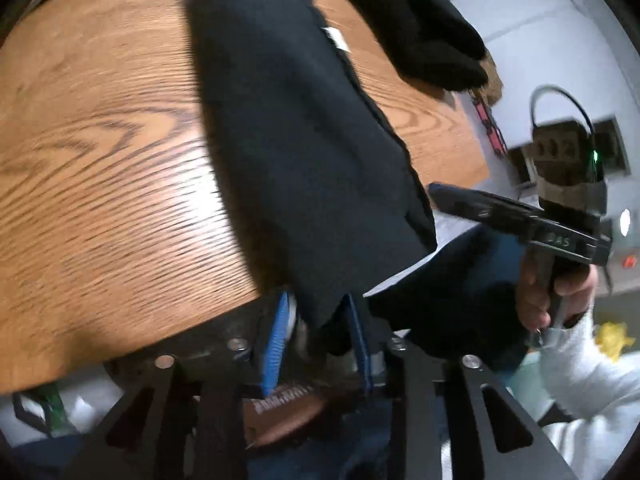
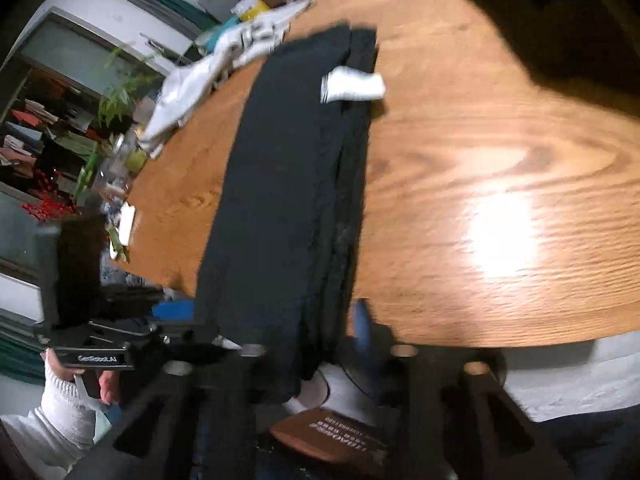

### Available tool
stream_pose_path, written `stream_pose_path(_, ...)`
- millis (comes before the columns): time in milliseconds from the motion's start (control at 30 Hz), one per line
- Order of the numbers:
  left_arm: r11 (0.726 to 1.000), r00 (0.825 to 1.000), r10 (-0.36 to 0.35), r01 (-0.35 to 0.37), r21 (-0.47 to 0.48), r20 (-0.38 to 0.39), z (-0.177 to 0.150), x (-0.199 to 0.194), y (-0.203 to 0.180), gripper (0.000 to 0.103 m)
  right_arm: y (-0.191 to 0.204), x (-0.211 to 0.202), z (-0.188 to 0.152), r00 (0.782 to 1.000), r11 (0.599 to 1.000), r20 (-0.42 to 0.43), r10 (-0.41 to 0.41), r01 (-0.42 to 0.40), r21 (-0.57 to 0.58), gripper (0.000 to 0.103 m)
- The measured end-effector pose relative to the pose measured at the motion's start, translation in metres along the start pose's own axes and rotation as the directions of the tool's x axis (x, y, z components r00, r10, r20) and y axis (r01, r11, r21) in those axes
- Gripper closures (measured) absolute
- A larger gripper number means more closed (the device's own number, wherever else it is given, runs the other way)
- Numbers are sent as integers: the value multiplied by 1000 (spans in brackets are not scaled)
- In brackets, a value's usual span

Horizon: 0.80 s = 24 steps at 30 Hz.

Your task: Fold clothes

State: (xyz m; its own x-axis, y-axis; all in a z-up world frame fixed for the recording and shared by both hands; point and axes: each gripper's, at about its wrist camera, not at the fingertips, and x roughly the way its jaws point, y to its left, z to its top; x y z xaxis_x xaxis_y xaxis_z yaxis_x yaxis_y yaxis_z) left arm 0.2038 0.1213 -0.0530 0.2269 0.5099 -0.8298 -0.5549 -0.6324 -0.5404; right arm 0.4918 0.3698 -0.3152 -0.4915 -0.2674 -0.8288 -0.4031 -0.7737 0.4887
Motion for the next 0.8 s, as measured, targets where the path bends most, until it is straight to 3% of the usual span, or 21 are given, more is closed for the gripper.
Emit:
stream_pose_path(67, 997, 999, 42, -40, -64, 33, 5, -14, 12, 28, -5, -7, 12, 1000, 1000, 21, -3, 3, 4, 38)
stream_pose_path(167, 983, 989, 81, -59, -171, 120, 18, -28, 27, 25, -7, 1, 37, 1000, 1000, 20, 7, -7, 19, 35)
stream_pose_path(233, 974, 988, 80, -50, -223, 129, 32, -27, 33, 25, -2, 19, 48, 1000, 999, -14, 16, -16, 29, 40)
stream_pose_path(300, 970, 989, 101, -73, -230, 111, 49, -20, 27, 25, -1, 35, 50, 997, 998, -61, 48, -46, 34, 47)
stream_pose_path(400, 974, 986, 147, -130, -187, 81, 70, -14, 20, 25, -5, 50, 45, 985, 992, -120, 122, -118, 38, 41)
stream_pose_path(433, 974, 984, 163, -149, -172, 71, 77, -12, 18, 25, -6, 55, 44, 983, 991, -133, 130, -126, 33, 57)
stream_pose_path(467, 973, 982, 179, -167, -156, 62, 84, -10, 15, 25, -7, 55, 44, 984, 993, -135, 120, -117, 30, 80)
stream_pose_path(533, 971, 978, 201, -192, -139, 53, 102, -2, 17, 25, -8, 51, 44, 988, 996, -127, 84, -82, 24, 85)
stream_pose_path(567, 970, 976, 210, -202, -134, 52, 112, 2, 19, 25, -8, 47, 44, 991, 998, -121, 55, -53, 16, 82)
stream_pose_path(667, 972, 980, 190, -181, -148, 54, 124, 8, 30, 25, -5, 34, 46, 995, 999, -89, -42, 42, -6, 47)
stream_pose_path(800, 976, 983, 170, -159, -148, 68, 122, 7, 32, 24, 3, 21, 77, 994, 993, -4, -111, 111, -28, 36)
